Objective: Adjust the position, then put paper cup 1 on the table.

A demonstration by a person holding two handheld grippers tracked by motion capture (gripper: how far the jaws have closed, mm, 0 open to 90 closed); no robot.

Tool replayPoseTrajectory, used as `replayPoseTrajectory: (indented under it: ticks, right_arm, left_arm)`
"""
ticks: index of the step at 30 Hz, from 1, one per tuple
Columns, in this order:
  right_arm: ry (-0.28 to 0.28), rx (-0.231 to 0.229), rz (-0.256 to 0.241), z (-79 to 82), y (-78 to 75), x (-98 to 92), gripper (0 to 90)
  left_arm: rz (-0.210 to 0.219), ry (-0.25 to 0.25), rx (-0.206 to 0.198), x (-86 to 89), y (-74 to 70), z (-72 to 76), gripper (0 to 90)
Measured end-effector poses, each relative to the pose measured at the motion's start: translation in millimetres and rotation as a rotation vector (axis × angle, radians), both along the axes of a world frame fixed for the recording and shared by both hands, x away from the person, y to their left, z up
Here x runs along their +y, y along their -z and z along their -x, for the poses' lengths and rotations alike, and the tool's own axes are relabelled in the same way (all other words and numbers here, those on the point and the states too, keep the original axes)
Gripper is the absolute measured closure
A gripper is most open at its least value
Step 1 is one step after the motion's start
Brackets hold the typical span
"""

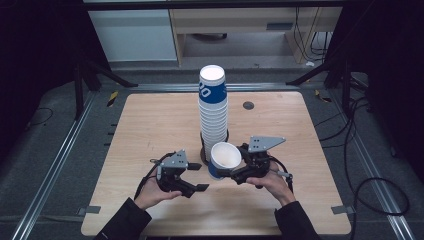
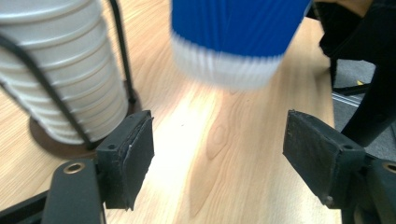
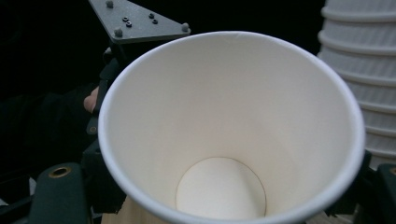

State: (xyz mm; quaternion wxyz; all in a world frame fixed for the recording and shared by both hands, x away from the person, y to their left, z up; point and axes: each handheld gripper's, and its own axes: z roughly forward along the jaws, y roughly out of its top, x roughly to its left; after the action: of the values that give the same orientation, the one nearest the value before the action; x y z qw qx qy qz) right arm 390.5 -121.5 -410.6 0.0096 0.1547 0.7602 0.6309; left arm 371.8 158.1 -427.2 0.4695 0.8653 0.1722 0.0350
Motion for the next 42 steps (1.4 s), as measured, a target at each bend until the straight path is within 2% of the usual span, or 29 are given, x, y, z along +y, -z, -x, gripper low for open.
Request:
replayPoseTrajectory:
  ticks: [4, 11, 17, 23, 28, 36, 42]
  right_arm:
    - [0.063, -0.010, 0.018, -1.2, -3.5, -14.1, 20.8]
    - [0.149, -0.029, 0.042, -2.4, -7.0, -33.4, 20.7]
    - [0.246, -0.027, 0.094, -6.8, -7.0, -41.8, 20.6]
    - [0.343, -0.017, 0.116, -11.4, -8.9, -52.1, 20.5]
    - [0.442, -0.020, 0.155, -15.4, -9.8, -63.0, 20.5]
    - [0.581, -0.021, 0.169, -24.5, -8.9, -82.1, 20.4]
    - [0.638, -0.015, 0.172, -30.5, -7.2, -93.3, 20.4]
  left_arm:
    - [-0.001, -0.040, -0.003, 8.9, -1.0, -3.7, 23.1]
    - [0.004, -0.140, -0.004, 25.1, -1.5, -12.0, 21.4]
    - [0.006, -0.199, 0.001, 35.4, 0.4, -17.6, 19.7]
    - [-0.010, -0.245, 0.001, 44.7, 2.6, -21.1, 18.3]
    - [-0.011, -0.277, 0.005, 51.7, 3.3, -24.4, 17.5]
    - [-0.028, -0.312, 0.005, 56.6, 5.9, -28.4, 17.4]
    - [-0.028, -0.326, 0.007, 59.5, 6.5, -30.2, 17.5]
